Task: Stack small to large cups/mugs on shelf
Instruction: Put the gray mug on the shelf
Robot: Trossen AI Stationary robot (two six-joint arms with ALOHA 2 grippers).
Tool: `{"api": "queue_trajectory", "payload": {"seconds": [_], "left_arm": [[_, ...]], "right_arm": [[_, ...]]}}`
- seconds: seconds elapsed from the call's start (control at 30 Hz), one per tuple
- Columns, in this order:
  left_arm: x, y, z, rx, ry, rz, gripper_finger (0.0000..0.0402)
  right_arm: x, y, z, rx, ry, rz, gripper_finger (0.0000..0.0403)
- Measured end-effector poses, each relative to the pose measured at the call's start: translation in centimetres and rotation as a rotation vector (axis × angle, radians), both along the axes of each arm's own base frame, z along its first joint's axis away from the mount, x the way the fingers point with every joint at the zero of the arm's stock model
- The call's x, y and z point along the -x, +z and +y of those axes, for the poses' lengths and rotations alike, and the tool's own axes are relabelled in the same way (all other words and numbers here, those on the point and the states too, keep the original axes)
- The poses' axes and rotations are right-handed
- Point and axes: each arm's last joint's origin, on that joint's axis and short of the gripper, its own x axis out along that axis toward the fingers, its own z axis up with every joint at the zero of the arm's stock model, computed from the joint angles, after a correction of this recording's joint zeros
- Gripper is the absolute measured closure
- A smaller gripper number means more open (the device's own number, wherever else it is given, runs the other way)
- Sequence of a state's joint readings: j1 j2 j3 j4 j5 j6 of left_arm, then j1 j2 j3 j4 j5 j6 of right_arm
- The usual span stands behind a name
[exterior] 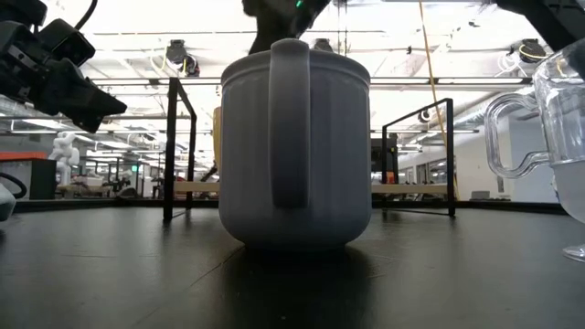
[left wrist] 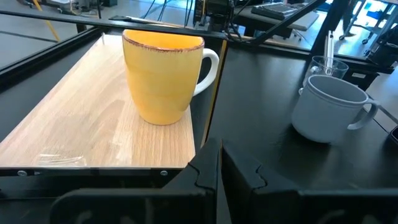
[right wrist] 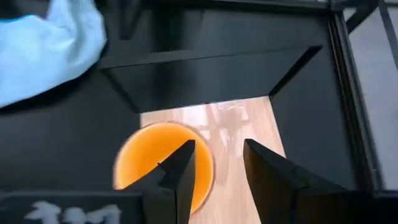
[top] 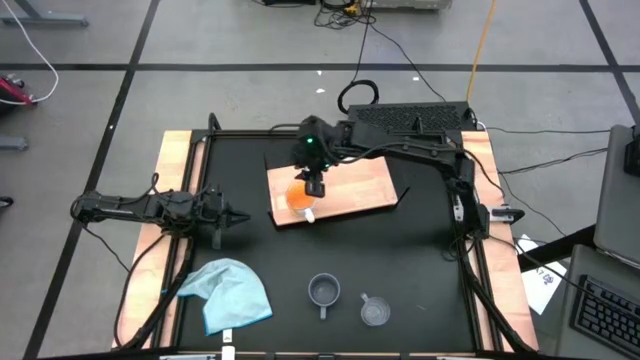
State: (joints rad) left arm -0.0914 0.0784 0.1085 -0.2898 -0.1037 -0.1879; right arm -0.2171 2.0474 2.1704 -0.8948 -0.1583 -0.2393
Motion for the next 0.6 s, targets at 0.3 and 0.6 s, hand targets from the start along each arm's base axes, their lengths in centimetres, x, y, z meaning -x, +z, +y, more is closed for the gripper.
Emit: {"api": "queue_trajectory", "payload": {"seconds": [0.3, 0.6], "left_arm": [[0.0, 0.1, 0.0, 0.002, 0.0, -0.006, 0.038], [0.0, 0.1, 0.0, -0.001, 0.009, -0.012, 0.038]], "right_arm": [[5.5, 2.9, 2.7, 0.018, 0.065, 0.03, 0.0391], [13.1, 1.4, 6.3, 0.067, 0.046, -0.097, 0.0401]]}}
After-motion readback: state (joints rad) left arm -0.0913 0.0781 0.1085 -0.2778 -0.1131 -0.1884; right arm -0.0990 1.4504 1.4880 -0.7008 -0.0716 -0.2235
